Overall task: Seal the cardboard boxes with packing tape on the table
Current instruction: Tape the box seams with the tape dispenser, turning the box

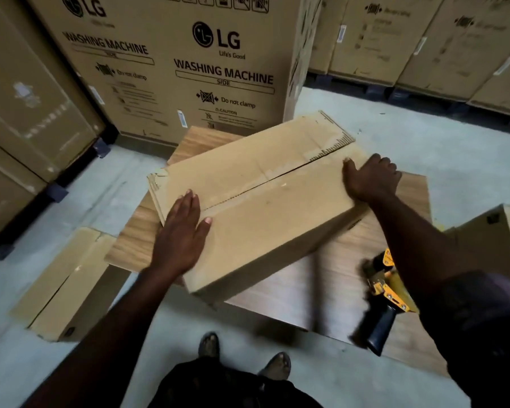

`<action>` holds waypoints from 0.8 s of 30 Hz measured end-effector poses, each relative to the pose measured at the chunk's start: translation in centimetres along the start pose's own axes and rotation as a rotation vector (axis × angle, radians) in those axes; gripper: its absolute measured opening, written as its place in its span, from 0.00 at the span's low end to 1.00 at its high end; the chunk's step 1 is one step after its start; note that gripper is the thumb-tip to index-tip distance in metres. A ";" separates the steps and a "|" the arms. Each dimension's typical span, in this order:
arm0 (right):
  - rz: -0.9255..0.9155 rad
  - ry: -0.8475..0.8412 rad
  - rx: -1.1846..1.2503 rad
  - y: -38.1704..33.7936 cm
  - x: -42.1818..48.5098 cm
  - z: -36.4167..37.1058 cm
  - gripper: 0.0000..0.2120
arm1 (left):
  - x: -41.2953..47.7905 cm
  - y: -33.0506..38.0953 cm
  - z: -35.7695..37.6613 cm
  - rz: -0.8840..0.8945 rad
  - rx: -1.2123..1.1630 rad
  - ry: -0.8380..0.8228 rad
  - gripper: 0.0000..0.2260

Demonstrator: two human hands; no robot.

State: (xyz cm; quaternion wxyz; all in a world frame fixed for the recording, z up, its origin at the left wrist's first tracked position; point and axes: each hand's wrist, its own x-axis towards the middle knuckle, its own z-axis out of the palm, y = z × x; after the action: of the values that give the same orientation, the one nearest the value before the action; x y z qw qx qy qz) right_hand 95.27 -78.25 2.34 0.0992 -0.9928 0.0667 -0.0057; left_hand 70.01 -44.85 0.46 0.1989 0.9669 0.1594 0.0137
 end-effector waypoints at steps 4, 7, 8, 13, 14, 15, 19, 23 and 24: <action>0.093 0.050 0.060 0.5 -2.0 0.2 0.38 | 5.3 -2.5 -1.9 0.124 0.037 -0.070 0.33; 0.178 0.036 0.091 0.7 -4.0 0.1 0.42 | 9.0 -3.7 -3.4 0.248 0.060 -0.146 0.34; 0.204 0.045 0.102 0.8 -4.8 0.1 0.42 | 10.2 -3.9 -3.8 0.286 0.071 -0.170 0.35; 0.286 0.058 0.130 0.8 -8.9 0.1 0.44 | 14.9 -4.7 -4.7 0.379 0.083 -0.246 0.37; 0.299 0.059 0.129 0.7 -9.7 0.1 0.44 | 15.5 -4.7 -4.7 0.388 0.089 -0.263 0.36; 0.321 0.062 0.130 0.5 -10.4 0.1 0.44 | 16.2 -4.6 -4.8 0.398 0.099 -0.279 0.33; 0.405 0.096 0.150 -0.1 -12.9 0.1 0.43 | 18.7 -4.5 -4.6 0.415 0.127 -0.302 0.31; 0.476 0.098 0.133 0.5 -14.7 0.2 0.44 | 20.3 -3.7 -4.0 0.437 0.125 -0.319 0.36; 0.483 0.096 0.125 0.5 -15.0 0.2 0.44 | 20.6 -3.4 -4.0 0.446 0.123 -0.315 0.37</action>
State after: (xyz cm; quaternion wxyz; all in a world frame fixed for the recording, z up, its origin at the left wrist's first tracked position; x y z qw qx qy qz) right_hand 80.37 -76.74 2.09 0.1554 -0.9387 0.3059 -0.0328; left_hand 88.13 -33.87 2.06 0.1542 0.9786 -0.0899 -0.1029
